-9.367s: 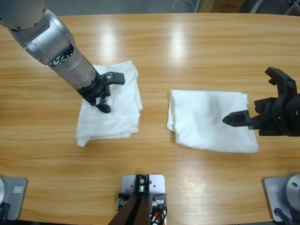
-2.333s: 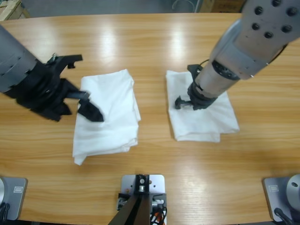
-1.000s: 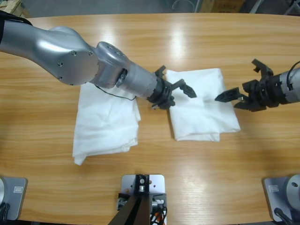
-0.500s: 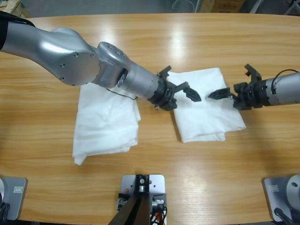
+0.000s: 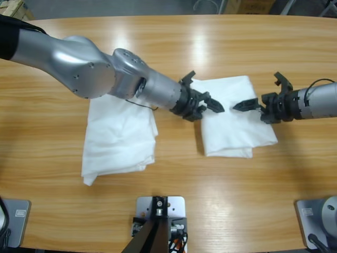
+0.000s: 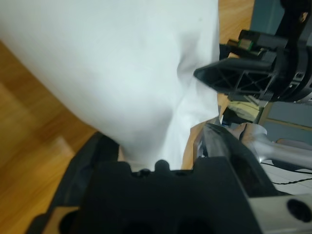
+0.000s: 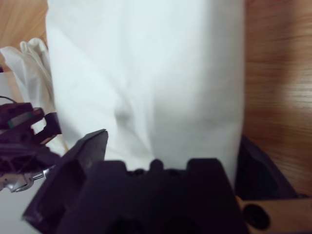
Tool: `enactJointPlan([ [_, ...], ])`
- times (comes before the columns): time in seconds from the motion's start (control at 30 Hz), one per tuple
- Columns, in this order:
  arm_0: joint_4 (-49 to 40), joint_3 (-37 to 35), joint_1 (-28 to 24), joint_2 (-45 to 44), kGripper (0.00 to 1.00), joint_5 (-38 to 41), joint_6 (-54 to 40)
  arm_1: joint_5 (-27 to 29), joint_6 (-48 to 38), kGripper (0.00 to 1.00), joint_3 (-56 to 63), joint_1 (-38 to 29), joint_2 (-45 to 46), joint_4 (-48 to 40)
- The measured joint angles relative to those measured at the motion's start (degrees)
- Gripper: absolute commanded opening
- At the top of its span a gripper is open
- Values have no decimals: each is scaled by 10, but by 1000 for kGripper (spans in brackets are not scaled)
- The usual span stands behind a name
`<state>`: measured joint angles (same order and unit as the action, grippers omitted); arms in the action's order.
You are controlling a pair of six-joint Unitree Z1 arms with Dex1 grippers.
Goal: Fold clothes
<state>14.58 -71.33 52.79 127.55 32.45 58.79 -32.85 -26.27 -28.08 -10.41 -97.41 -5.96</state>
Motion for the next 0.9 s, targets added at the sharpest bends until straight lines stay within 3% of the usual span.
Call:
enactJointPlan([
  [0.3, 26, 0, 3, 11, 605, -2, 7, -1, 0, 867, 0, 0, -2, -3],
  [0.4, 18, 3, 3, 10, 678, -2, 7, -1, 0, 867, 0, 0, -3, -3],
  [0.67, -246, -40, 3, -39, 688, -94, 1, -2, 0, 867, 0, 0, -3, -3],
  [0.9, -297, -111, 14, -19, 684, -113, 1, -2, 0, 867, 0, 0, -3, -3],
])
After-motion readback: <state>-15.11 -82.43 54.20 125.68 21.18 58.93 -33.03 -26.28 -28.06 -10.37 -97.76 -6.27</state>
